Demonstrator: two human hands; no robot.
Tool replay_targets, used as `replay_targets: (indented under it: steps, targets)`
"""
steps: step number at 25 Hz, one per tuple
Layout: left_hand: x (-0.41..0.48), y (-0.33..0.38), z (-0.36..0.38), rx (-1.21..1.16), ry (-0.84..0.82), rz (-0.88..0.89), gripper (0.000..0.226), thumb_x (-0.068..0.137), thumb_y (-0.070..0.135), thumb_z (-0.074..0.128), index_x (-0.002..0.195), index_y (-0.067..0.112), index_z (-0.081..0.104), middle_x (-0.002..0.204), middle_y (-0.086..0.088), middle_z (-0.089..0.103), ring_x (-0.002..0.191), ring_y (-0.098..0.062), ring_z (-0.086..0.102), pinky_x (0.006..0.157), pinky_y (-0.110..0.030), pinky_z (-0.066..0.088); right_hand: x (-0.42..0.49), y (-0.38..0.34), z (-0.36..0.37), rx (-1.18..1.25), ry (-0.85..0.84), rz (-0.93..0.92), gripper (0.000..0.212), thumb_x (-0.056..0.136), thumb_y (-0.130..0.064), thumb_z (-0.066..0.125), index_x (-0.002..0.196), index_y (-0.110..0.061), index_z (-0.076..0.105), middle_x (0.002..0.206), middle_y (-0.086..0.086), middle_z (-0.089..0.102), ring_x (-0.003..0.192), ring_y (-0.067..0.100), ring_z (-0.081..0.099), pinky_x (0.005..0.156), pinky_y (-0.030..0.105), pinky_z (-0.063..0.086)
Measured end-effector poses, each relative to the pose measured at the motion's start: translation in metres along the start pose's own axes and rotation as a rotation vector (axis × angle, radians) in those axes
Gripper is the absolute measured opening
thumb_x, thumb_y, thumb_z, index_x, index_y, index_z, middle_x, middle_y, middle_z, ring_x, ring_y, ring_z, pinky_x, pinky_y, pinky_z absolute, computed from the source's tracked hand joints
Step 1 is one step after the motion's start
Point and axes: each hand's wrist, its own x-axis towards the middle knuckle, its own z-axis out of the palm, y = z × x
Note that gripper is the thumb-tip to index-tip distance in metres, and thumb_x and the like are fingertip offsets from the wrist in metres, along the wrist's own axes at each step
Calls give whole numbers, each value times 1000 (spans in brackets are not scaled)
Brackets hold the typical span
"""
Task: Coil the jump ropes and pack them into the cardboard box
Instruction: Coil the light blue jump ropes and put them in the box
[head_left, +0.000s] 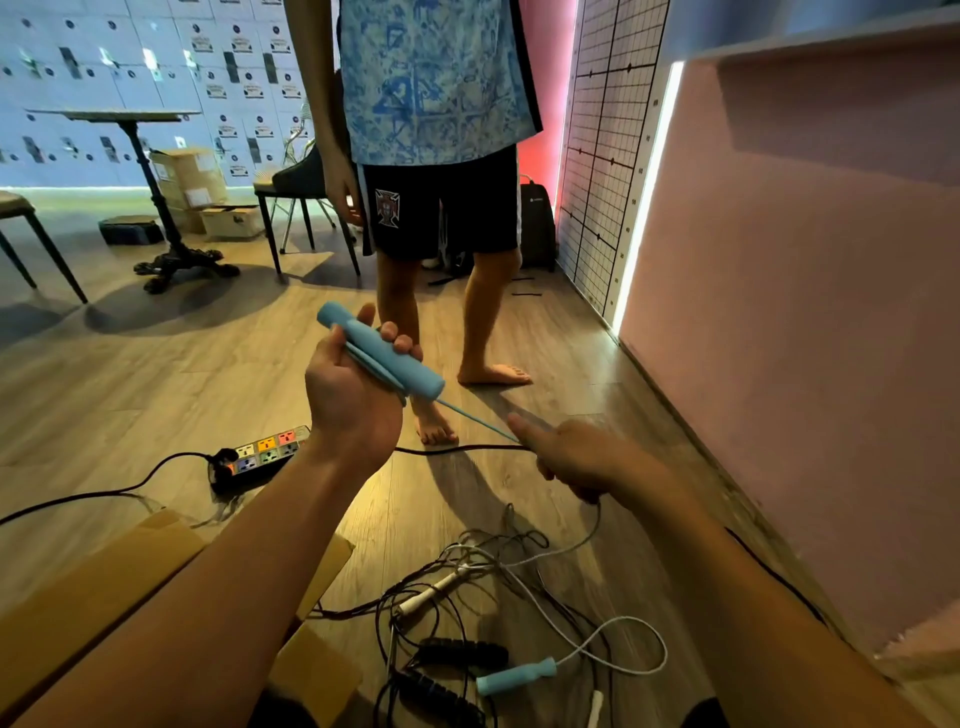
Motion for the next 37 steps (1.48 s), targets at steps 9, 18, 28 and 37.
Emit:
replay_targets:
  steps: [9, 18, 28, 37]
  targets:
    - [4, -23, -20, 643, 247, 61, 18, 106, 31, 37, 106, 22, 53, 74, 3, 54, 63, -8, 55, 61, -24, 52, -15, -16, 12, 185, -6, -635, 21, 102, -25, 52, 111, -17, 68, 72, -21, 61, 64, -11, 56, 57, 10, 41]
    - [-21, -39, -1, 1206, -419, -641, 76, 89, 75, 22, 91, 11, 63, 68, -3, 56, 53, -13, 51, 51, -27, 45, 8, 8, -4, -120, 802, -707, 44, 79, -60, 62, 85, -17, 70, 73, -11, 53, 62, 5, 47, 52, 23, 41]
    - [-20, -13, 21, 12, -455, -628, 51, 103, 51, 23, 80, 14, 50, 57, 2, 47, 41, -8, 46, 40, -21, 43, -1, -2, -6, 290, 477, -460, 41, 94, -50, 56, 64, -23, 64, 49, -17, 57, 42, 2, 41, 42, 13, 31]
    - [3, 9, 1, -28, 189, 88, 19, 104, 29, 37, 98, 14, 47, 81, -4, 52, 69, -17, 58, 77, -34, 54, 3, 9, 2, -17, 145, -463, 43, 94, -55, 51, 78, -20, 70, 71, -2, 59, 61, 4, 50, 61, 28, 40]
